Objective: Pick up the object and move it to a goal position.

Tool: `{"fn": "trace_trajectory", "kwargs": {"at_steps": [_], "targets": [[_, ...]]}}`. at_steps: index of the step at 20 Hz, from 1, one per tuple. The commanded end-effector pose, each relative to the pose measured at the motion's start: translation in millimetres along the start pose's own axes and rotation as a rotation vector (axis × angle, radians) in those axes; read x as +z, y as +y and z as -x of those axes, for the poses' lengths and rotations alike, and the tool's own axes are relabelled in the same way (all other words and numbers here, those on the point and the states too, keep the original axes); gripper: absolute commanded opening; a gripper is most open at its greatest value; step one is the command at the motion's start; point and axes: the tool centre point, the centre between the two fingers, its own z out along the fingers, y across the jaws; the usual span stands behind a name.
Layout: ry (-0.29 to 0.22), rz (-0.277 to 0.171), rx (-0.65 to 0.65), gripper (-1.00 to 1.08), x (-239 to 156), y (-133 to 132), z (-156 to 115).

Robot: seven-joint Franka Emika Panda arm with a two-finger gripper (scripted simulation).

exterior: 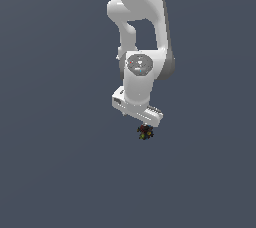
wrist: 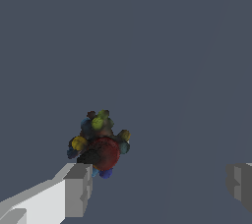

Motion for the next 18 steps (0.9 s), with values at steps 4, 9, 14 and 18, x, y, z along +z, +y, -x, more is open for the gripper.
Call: {"fn": "trace_trajectory", "kwargs": {"at_steps": [4, 9, 14, 18], "targets": [[0.001, -0.004, 0.138, 1.0, 9, -11, 3], [0.002, -0.007, 0.263, 1.0, 16, -22, 5], [0.004, -0.01, 0.387, 1.0, 24, -32, 8], [0.005, -0.012, 0.478, 1.0, 29, -39, 10]]}}
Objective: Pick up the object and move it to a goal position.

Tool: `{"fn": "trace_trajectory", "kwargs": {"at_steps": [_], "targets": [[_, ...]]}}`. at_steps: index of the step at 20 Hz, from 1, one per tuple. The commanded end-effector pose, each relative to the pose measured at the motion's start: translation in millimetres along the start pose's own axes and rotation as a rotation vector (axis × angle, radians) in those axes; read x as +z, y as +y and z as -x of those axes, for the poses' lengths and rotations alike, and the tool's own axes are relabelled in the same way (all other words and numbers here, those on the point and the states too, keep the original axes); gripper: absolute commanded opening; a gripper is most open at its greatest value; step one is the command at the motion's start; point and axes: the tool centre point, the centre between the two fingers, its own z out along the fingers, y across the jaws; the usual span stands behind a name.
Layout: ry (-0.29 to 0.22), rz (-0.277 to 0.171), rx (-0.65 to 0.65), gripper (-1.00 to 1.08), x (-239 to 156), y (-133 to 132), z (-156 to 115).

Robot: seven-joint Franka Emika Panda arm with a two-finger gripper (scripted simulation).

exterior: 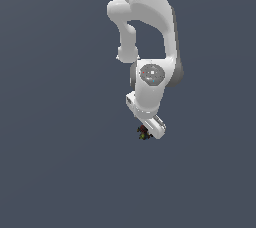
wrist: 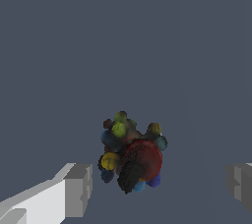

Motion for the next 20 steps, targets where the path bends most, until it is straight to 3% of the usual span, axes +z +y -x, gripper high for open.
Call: {"fn": "trace_trajectory", "kwargs": {"at_steps": [1, 10, 20], "targets": [[0.001, -0.002, 0.055, 1.0, 3, -3, 3], [0.003, -0.005, 0.174, 1.0, 11, -11, 10], [0.004, -0.005, 0.193, 1.0, 16, -12, 11]]}}
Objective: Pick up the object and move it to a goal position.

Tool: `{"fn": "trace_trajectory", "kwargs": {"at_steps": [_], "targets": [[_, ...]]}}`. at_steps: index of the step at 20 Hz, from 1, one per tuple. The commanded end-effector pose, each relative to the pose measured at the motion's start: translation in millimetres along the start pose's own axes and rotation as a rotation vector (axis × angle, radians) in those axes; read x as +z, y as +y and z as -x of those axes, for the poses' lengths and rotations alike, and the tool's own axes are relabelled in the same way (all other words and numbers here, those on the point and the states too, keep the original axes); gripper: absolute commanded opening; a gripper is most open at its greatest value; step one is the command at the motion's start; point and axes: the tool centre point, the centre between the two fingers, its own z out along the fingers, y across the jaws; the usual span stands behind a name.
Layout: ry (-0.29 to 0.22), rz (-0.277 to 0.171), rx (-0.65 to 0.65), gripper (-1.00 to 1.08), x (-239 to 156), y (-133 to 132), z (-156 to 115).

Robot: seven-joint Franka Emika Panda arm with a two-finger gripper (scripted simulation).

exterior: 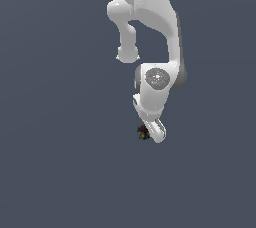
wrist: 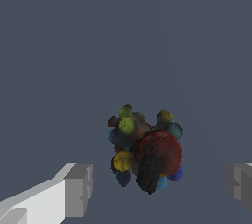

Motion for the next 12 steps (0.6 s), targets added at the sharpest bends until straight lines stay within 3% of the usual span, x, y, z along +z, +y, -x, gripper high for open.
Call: {"fn": "trace_trajectory", "kwargs": {"at_steps": [1, 12], "targets": [[0.0, 0.001, 0.001, 1.0, 5, 0, 0], [0.0, 0.0, 0.005, 1.0, 49, 1, 0]]}}
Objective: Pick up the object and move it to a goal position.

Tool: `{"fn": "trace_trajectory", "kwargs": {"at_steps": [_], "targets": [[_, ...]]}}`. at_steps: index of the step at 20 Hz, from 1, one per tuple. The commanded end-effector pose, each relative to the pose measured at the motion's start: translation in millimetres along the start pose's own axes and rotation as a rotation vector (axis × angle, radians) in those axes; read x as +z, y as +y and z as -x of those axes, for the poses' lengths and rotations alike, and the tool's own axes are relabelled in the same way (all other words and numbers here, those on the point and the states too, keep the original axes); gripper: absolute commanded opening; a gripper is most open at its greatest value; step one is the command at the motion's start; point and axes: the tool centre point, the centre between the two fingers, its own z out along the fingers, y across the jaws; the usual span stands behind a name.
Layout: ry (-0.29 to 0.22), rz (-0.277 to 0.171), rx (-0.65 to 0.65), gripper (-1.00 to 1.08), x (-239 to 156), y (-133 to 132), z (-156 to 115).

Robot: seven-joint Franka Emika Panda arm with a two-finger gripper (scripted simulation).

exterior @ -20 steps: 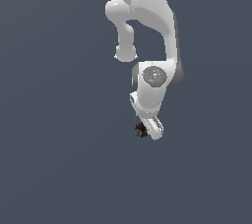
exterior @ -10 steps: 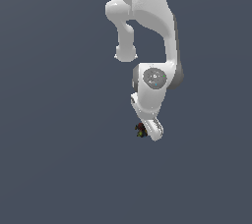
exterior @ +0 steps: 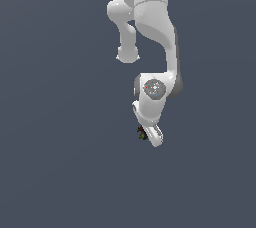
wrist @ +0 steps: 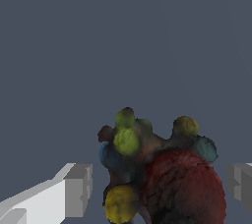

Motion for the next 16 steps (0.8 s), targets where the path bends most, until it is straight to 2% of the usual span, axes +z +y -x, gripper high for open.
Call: {"fn": "trace_trajectory", "kwargs": {"at_steps": [1, 2, 3, 16], "targets": [[0.0, 0.002, 0.001, 1.0, 4.8, 0.0, -0.5], [0.0, 0.002, 0.001, 1.0, 4.7, -0.1, -0.6], [0.0, 0.002, 0.001, -1.0, 4.7, -0.1, -0.6], [0.001, -0.007, -0.001, -1.0, -2.5, -4.6, 0.2]]}}
